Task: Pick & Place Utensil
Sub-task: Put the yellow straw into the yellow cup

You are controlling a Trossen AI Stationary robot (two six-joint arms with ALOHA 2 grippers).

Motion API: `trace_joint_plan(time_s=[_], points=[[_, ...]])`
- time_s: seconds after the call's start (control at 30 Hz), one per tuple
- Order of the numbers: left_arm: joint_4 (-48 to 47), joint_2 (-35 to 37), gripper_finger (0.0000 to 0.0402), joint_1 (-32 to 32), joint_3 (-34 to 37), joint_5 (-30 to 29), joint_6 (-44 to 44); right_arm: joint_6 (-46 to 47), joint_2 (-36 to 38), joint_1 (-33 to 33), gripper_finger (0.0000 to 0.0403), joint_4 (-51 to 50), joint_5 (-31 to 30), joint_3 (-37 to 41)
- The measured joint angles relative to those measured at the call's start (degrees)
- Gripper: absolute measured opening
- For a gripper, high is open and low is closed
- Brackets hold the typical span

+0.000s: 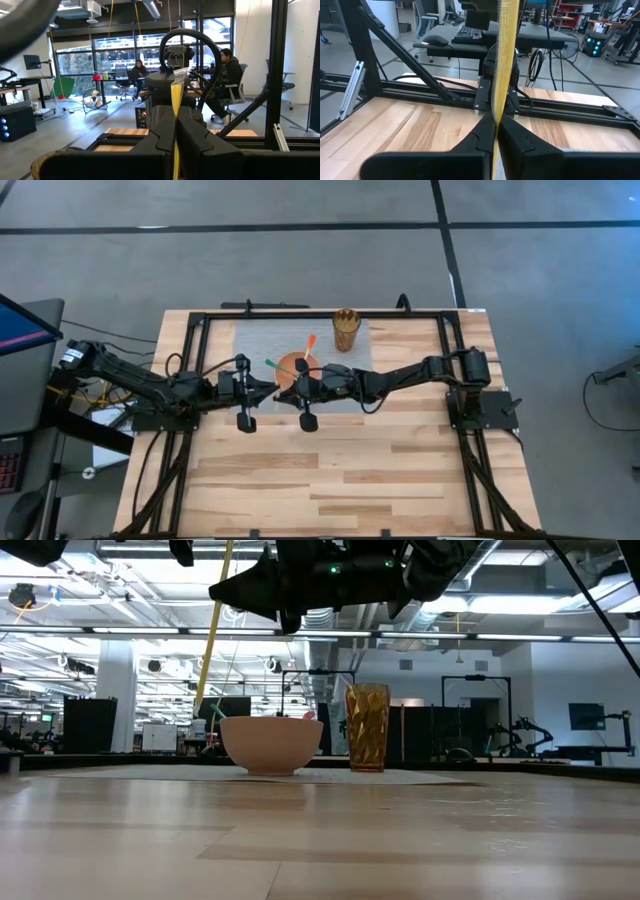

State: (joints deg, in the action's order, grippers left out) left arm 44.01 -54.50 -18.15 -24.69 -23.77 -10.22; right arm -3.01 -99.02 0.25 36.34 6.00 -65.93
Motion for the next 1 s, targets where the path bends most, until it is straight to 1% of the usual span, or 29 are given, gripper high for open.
trace_joint_plan(time_s=[0.2,0.57,0.8,1.0], points=[[0.0,0.0,0.0020,0.0,0.0,0.0,0.0,0.0,0.0,0.0,0.0004,0.0,0.0,0.0],[0.0,0.0,0.0075,0.0,0.0,0.0,0.0,0.0,0.1,0.0,0.0002,0.0,0.0,0.0],[0.0,0.0,0.0100,-0.1,0.0,0.0,0.2,0.0,0.1,0.0,0.0002,-0.3,0.0,0.0],[-0.1,0.0,0.0121,-0.1,0.0,0.0,0.2,0.0,1.6,0.0,0.0002,-1.9,0.0,0.0]])
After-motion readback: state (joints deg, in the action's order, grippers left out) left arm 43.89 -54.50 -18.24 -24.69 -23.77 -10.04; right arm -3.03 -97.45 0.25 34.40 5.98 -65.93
